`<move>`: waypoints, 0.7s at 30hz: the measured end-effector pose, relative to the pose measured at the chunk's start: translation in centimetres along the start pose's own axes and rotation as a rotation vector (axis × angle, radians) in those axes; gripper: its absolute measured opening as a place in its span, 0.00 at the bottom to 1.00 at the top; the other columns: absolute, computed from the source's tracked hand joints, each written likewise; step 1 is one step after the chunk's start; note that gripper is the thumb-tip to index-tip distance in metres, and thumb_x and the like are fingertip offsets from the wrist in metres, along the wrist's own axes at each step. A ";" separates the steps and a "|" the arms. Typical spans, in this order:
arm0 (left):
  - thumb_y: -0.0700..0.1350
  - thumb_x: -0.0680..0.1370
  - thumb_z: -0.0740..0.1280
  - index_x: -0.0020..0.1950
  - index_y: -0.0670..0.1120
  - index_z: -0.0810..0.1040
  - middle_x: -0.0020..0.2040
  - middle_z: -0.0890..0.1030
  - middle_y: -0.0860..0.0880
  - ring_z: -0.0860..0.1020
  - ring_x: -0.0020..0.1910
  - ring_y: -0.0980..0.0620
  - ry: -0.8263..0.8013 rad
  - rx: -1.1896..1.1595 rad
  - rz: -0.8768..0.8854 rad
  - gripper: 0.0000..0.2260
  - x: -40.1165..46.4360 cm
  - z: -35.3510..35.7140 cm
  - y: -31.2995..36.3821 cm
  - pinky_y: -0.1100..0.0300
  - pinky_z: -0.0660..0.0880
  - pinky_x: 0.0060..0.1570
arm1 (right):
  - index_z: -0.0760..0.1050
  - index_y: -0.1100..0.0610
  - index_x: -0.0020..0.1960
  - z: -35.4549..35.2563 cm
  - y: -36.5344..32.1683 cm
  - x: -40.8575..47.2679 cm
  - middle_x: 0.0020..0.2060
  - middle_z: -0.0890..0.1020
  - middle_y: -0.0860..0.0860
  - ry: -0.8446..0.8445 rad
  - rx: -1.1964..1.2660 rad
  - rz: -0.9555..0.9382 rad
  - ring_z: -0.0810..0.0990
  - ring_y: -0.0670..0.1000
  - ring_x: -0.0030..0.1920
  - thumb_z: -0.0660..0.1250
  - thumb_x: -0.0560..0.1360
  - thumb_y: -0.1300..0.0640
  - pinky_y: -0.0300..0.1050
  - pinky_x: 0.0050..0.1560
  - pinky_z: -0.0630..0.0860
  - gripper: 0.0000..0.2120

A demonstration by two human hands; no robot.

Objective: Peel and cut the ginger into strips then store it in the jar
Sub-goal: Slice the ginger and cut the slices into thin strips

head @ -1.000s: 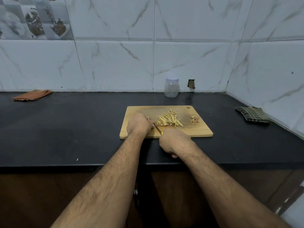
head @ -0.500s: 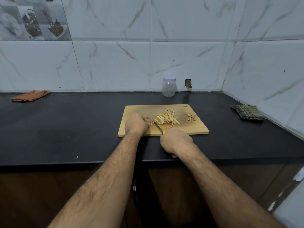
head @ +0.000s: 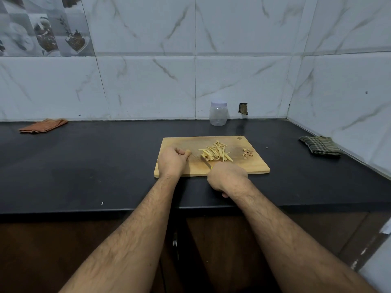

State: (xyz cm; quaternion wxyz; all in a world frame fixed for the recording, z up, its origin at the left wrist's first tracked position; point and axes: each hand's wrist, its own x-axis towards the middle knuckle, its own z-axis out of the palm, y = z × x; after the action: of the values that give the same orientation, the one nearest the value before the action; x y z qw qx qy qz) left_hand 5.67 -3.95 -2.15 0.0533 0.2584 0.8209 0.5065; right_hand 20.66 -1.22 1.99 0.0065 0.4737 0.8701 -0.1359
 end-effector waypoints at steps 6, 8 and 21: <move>0.53 0.75 0.75 0.45 0.52 0.78 0.48 0.81 0.55 0.78 0.53 0.52 -0.020 0.004 -0.021 0.08 1.1 -0.2 -0.1 0.60 0.71 0.46 | 0.75 0.58 0.47 0.1 0.1 0.4 0.42 0.82 0.51 0.003 0.039 -0.025 0.83 0.51 0.36 0.57 0.80 0.55 0.44 0.42 0.81 0.10; 0.51 0.76 0.74 0.56 0.50 0.81 0.56 0.81 0.52 0.77 0.58 0.50 -0.015 0.070 -0.007 0.11 1.7 -0.2 -0.1 0.58 0.72 0.51 | 0.73 0.58 0.46 0.1 0.0 0.5 0.39 0.81 0.51 -0.009 0.053 -0.034 0.81 0.49 0.29 0.56 0.81 0.54 0.40 0.34 0.77 0.11; 0.55 0.79 0.68 0.55 0.54 0.81 0.53 0.82 0.53 0.76 0.50 0.52 -0.156 0.399 0.130 0.08 2.9 0.0 0.7 0.58 0.73 0.49 | 0.73 0.57 0.52 0.3 0.4 1.3 0.39 0.82 0.50 -0.057 0.197 -0.047 0.80 0.48 0.27 0.56 0.82 0.53 0.36 0.25 0.69 0.10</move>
State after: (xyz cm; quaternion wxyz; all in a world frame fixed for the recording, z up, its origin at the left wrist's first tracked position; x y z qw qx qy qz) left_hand 3.42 -2.33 -1.02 0.0315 0.3545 0.8798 0.3150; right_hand 20.23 -0.05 1.46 -0.0187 0.4474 0.8629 -0.2342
